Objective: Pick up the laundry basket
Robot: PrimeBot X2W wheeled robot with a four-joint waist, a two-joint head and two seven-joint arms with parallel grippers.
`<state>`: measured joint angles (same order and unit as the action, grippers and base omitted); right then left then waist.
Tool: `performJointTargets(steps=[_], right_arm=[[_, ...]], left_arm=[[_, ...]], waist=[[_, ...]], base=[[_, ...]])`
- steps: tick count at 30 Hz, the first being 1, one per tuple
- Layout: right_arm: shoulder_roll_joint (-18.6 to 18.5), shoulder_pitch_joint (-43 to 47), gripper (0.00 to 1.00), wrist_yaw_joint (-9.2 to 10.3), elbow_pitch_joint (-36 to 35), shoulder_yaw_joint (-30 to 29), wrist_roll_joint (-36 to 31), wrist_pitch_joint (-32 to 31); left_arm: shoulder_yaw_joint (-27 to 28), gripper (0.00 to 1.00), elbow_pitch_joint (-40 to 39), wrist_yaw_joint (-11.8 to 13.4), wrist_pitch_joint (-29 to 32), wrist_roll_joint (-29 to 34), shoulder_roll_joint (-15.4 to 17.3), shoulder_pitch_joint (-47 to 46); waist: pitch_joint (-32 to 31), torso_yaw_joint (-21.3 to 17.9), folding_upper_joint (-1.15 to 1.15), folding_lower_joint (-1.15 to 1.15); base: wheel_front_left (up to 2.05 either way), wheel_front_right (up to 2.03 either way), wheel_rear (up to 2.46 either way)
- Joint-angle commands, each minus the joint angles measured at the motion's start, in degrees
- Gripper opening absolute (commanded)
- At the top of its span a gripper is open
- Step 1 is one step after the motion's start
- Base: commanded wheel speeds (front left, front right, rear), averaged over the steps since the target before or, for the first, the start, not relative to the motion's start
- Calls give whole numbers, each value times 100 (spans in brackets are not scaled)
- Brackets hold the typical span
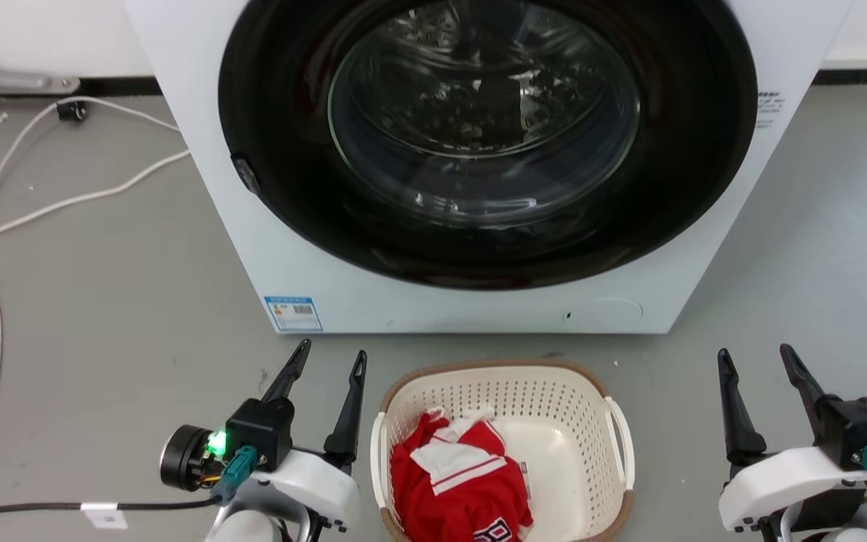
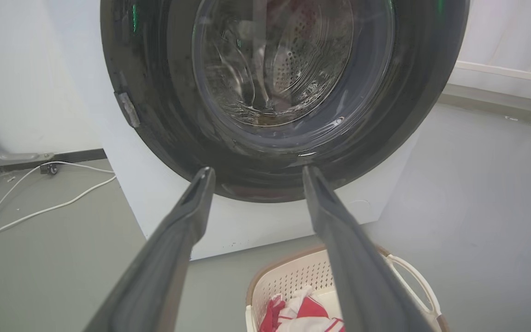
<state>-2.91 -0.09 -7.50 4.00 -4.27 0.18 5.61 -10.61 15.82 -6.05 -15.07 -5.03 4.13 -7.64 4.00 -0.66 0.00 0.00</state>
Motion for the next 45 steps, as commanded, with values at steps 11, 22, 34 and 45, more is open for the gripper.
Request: performJointTargets(steps=[11, 22, 34, 45], right_arm=[[6, -874, 100, 2, 921, -95, 42, 327], [4, -1961, 100, 2, 2325, 60, 81, 555], [3, -3216, 100, 2, 4112, 562, 338, 541], [5, -4324, 100, 2, 5704, 1237, 913, 582]], left_arm=[[-155, 100, 1275, -127, -15, -326, 172, -1134], [-727, 100, 2650, -139, -8, -1126, 375, -2313], [-1679, 100, 3656, -140, 379, -2509, 733, -3313], [-2407, 100, 4025, -140, 1071, -3576, 1150, -3811]], waist=[[1463, -176, 0, 0], [2673, -162, 0, 0], [3627, -366, 0, 0], [4162, -505, 0, 0]], base=[[0, 0, 0], [0, 0, 0], [0, 0, 0], [0, 0, 0]])
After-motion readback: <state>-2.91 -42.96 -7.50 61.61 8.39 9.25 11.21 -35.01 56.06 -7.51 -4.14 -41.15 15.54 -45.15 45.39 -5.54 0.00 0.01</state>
